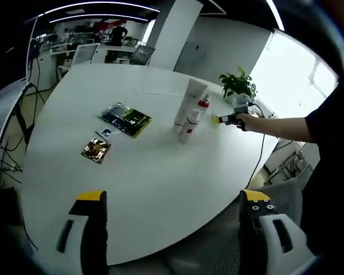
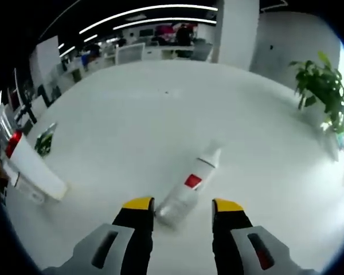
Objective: Arrange the skincare products in the storage area until every visible bottle or jar stands upright without overlapping.
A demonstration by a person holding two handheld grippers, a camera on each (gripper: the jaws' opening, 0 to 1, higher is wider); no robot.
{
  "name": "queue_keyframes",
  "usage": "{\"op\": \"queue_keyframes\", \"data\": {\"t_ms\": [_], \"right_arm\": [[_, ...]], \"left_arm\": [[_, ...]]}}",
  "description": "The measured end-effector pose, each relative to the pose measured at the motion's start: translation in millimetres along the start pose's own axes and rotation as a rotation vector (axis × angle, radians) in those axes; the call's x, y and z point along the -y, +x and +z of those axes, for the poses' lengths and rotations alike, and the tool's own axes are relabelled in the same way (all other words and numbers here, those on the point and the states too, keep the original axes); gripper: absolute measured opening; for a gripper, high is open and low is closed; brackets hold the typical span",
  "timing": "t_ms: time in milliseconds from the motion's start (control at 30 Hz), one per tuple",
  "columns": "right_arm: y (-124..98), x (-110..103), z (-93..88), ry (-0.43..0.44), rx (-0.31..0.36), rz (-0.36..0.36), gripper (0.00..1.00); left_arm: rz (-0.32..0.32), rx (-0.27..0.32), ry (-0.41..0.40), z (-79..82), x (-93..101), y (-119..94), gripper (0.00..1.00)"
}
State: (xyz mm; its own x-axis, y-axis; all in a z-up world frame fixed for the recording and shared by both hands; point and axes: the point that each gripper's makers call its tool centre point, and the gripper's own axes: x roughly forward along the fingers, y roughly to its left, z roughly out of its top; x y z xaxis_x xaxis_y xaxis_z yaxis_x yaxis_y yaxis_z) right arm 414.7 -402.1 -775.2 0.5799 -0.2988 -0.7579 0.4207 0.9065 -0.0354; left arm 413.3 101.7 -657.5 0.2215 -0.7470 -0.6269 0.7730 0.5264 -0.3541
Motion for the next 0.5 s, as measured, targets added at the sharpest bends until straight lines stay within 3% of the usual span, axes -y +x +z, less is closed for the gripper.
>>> {"op": "queue_keyframes", "data": {"t_ms": [300,367,500], "right_arm": [[8,3,-4.6,0.007,-0.029,-0.015,0.25],[6,12,-5.8,-0.003,-0.025,-0.06,0.15],[5,8,-5.9,-0.012,-0.005,-0.026,0.12]], "left_arm": [[0.002,-0.005,-0.002,-2.6,1.3,-1,0.89],[0.003,-0.004,-0.003,-2.4,1.2,-1,0.89],[0.004,-0.002,-0.003,-1.9,1.3,-1,0.89]]}}
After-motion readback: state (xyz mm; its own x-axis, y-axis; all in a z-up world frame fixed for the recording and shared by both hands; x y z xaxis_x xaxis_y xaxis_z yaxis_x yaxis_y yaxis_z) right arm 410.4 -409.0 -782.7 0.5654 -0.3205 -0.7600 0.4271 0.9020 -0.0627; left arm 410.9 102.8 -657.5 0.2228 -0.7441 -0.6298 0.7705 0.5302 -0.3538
